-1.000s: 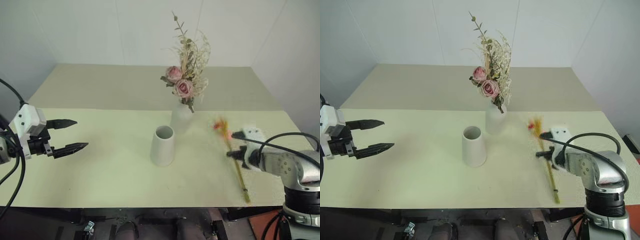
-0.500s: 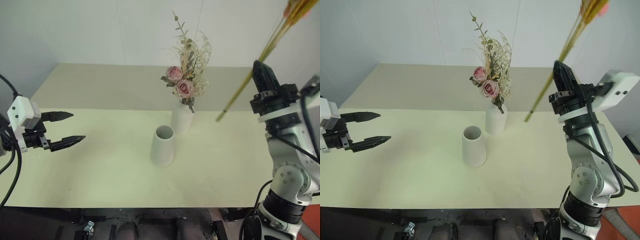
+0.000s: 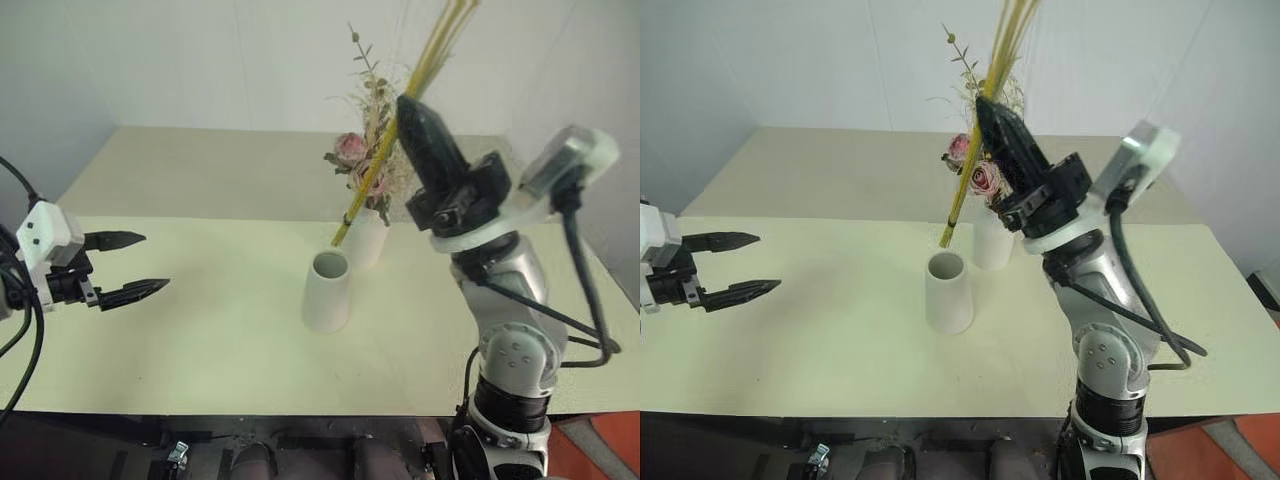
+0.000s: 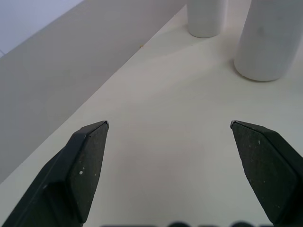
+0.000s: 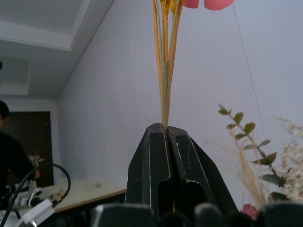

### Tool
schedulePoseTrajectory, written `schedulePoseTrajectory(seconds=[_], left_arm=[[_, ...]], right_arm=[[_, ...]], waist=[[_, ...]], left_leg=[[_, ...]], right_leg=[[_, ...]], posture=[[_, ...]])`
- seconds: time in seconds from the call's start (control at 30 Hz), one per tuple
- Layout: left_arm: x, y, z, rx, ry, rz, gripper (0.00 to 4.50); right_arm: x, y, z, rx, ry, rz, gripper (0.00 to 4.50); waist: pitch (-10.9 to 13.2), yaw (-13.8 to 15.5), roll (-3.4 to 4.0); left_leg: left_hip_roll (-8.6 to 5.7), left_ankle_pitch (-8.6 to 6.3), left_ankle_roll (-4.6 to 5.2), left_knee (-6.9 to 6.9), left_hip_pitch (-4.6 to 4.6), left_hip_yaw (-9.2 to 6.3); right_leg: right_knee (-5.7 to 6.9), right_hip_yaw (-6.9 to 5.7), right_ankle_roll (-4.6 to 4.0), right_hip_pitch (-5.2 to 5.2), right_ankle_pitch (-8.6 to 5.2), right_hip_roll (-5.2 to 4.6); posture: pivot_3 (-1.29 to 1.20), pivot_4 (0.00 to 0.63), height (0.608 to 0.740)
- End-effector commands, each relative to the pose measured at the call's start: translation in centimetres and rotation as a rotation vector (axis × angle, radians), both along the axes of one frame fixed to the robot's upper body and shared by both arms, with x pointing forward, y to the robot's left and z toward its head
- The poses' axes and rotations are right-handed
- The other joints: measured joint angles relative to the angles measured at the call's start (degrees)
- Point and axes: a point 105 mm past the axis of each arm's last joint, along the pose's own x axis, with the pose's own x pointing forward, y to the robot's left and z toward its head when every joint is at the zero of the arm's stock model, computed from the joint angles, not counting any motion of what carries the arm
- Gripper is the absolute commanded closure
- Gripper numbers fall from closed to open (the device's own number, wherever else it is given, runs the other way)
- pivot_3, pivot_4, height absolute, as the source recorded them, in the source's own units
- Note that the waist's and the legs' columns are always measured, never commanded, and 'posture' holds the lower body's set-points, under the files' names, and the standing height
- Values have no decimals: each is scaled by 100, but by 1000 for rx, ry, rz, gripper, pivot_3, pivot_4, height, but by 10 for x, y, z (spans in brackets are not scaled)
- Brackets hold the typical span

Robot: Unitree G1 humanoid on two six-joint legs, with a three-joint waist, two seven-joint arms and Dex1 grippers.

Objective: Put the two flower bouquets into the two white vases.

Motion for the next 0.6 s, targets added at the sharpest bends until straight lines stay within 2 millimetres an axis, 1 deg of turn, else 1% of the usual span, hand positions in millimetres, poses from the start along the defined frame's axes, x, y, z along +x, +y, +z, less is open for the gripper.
schedulePoseTrajectory(seconds=[0.03, 0.23, 0.43, 0.5, 0.6], left_arm=[[-7, 2, 19, 25, -64, 11, 0], [-11, -2, 23, -4, -73, 2, 0], [-13, -3, 22, -10, -43, -11, 0], [-14, -4, 23, -13, -27, -29, 0], [-17, -6, 23, -19, -4, -53, 0]], right_arm=[[-1, 2, -3, 13, -27, -4, 4487], [5, 11, -20, -11, -34, -14, 4487], [9, 19, -41, -82, -25, -40, 4487], [7, 21, -47, -85, 1, -3, 4487], [2, 23, -53, -95, 12, 39, 3715]], waist=[[0, 3, 0], [0, 1, 0], [0, -2, 0], [-1, -2, -1], [-1, -2, -1]], left_leg=[[0, 0, 0, 0, 0, -1], [1, 0, 0, 0, 2, -1], [1, 0, 0, 0, 2, 0], [1, 0, -1, 0, 2, 0], [1, 0, -1, 0, 3, 0]], right_leg=[[1, -1, 0, 0, 0, 0], [2, -2, 0, 1, 0, 1], [3, -2, -1, -1, -1, 1], [3, -2, -1, -1, -1, 1], [3, -2, -1, 0, -2, 1]], posture=[[0, 150, 740], [0, 150, 740], [0, 150, 740], [0, 150, 740], [0, 150, 740]])
